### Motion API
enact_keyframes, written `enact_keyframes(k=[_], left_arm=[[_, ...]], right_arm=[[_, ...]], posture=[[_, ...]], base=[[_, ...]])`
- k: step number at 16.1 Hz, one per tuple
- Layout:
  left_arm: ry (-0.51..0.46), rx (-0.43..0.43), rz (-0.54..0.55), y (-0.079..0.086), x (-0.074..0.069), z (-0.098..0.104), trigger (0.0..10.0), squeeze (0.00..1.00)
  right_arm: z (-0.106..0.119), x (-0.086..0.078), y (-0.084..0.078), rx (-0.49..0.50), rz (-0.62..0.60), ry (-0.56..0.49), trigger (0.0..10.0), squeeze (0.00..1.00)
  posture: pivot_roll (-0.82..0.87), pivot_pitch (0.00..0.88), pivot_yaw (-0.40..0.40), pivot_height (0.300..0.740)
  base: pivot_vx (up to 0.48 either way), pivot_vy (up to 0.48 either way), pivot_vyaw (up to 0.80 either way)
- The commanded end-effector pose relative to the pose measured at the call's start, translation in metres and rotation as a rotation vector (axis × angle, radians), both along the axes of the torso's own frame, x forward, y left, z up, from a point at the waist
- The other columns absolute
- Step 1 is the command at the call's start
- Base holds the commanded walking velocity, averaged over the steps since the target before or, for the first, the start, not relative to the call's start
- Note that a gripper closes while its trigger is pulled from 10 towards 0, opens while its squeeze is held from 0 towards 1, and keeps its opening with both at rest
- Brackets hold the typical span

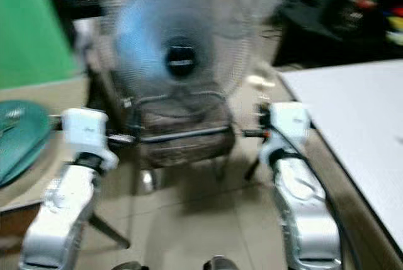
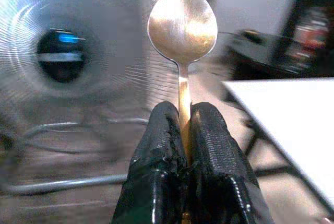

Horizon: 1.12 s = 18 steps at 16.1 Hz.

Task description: Setting the table

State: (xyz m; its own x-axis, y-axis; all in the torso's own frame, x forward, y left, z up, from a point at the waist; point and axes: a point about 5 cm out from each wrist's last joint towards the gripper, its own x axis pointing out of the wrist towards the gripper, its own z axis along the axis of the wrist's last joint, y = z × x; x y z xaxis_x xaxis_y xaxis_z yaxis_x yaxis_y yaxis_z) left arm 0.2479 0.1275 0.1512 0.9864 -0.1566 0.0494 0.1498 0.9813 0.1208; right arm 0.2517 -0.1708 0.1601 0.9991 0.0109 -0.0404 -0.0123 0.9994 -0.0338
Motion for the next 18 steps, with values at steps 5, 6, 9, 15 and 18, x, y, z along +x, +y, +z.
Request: enact_keyframes(k=[5,6,9,15,18], left_arm=[[-0.041,0.062,-0.059,-0.005,0.001,0.0,10.0,0.0],[-0.037,0.052,-0.036,-0.002,0.006,0.0,10.0,0.0],[-0.04,0.035,-0.027,0.0,0.009,0.002,10.0,0.0],[-0.035,0.025,0.006,0.004,0.008,-0.003,10.0,0.0],[-0.044,0.026,-0.008,0.003,0.009,0.001,10.0,0.0]], right_arm=[[0.003,-0.008,0.004,0.001,0.003,-0.012,10.0,0.0],[0.001,-0.01,0.003,0.001,-0.005,-0.002,10.0,0.0],[0.001,-0.016,0.001,-0.021,-0.014,0.007,10.0,0.0],[-0.002,-0.009,0.002,-0.054,0.002,0.024,10.0,0.0],[-0.004,-0.014,0.0,-0.025,-0.024,0.044,10.0,0.0]], posture=[[-0.06,0.027,0.012,0.74],[-0.07,0.025,0.025,0.74],[-0.08,0.021,0.026,0.74],[-0.08,0.034,0.008,0.74],[-0.08,0.039,0.006,0.74]], base=[[0.0,0.0,-0.76],[0.0,0.0,-0.76],[0.0,0.0,-0.76],[0.0,0.0,-0.77],[0.0,0.141,-0.77]])
